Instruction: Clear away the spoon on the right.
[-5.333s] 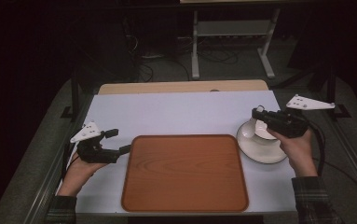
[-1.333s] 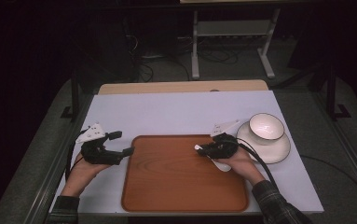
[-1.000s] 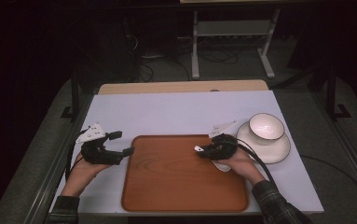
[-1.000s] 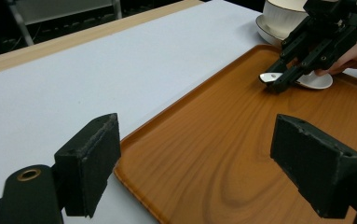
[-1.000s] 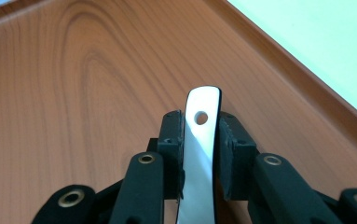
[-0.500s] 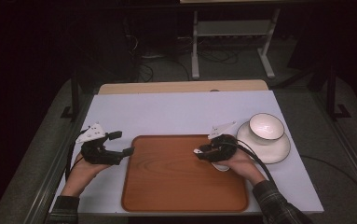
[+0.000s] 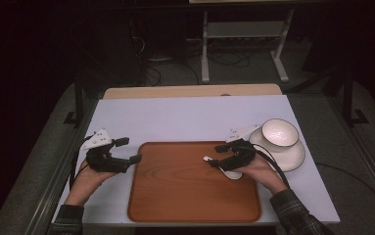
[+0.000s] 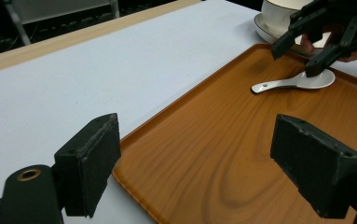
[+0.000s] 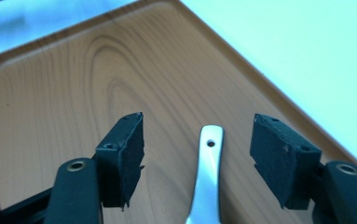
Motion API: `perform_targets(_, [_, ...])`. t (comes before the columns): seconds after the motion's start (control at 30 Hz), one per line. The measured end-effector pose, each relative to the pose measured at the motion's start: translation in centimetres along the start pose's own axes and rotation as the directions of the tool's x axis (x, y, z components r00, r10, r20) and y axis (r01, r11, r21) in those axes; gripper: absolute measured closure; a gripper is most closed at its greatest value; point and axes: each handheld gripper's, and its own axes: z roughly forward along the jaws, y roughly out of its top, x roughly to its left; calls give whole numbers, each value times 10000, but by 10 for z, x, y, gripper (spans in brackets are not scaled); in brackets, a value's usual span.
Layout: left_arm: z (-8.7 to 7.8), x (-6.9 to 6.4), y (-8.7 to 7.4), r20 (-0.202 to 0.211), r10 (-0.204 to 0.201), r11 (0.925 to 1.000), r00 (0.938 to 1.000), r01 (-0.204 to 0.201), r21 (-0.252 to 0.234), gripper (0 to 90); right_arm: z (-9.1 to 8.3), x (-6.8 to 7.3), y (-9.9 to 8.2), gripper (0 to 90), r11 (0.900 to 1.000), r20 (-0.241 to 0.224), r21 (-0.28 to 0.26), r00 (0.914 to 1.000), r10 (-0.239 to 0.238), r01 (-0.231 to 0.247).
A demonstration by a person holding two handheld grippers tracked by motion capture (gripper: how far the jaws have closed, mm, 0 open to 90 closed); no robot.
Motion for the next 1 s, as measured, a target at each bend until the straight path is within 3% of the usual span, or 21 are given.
perform_targets(0.2, [1, 0, 0, 22, 9, 10000, 10000, -9, -4, 154, -12, 0, 1, 315, 9996, 259, -293, 9997, 2, 6])
perform_targets(0.53, [1, 0, 1, 51, 24, 10000, 10000, -24, -3, 154, -24, 0, 1, 244, 9972, 238, -715, 9995, 227, -210])
perform_targets(1.0, [-1, -1, 2, 156, 54, 9999, 9999, -52, -112, 154, -57, -3, 0, 215, 9837, 384, -1720, 9975, 596, -522])
